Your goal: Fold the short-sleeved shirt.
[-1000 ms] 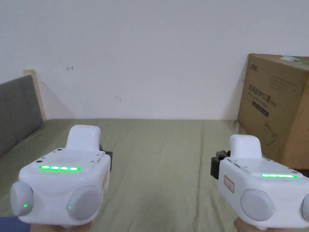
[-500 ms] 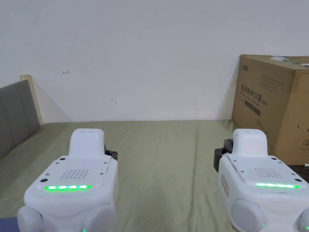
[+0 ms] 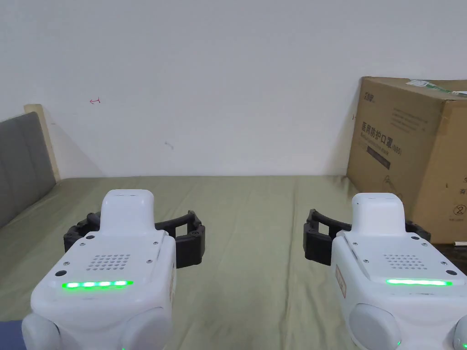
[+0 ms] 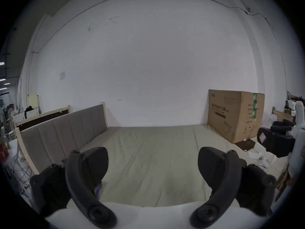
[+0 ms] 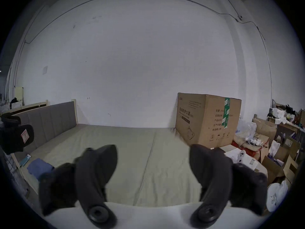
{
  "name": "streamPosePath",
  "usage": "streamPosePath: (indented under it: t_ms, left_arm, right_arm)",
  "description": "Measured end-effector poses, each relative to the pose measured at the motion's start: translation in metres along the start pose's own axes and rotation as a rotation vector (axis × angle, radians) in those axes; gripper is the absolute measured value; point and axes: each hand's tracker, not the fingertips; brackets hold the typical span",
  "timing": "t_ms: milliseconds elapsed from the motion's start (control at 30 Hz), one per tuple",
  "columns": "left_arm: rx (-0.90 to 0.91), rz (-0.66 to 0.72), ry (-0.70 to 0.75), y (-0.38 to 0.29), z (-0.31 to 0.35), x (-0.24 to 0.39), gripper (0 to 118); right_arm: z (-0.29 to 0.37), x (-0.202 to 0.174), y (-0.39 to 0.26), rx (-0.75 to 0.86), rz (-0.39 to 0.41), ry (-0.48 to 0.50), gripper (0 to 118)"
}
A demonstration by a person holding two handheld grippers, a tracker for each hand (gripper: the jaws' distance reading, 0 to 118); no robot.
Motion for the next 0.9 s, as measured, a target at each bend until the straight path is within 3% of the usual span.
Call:
streamPosePath:
  t_ms: [133,300,533,900]
  left_arm:
    - [-0.06,-0.003,0.008,0.001,-0.007,-0.002,111]
    - [-0.106,0.083,-0.035,0.001,-0.011,-0.011,111]
    - [-0.123,0.008,-0.019,0.003,-0.01,-0.004,110]
    - [-0.125,-0.015,-0.042,0.004,-0.009,0.006,110]
  right_arm:
    - [-0.002,0.0,0.0,0.022,0.016,-0.013,112]
    - [-0.002,0.003,-0.002,0.018,0.005,-0.007,112]
    - [-0.005,-0.001,-0.005,0.01,0.043,-0.022,112]
    - [-0.009,0.003,-0.006,-0.016,0.024,-0.003,112]
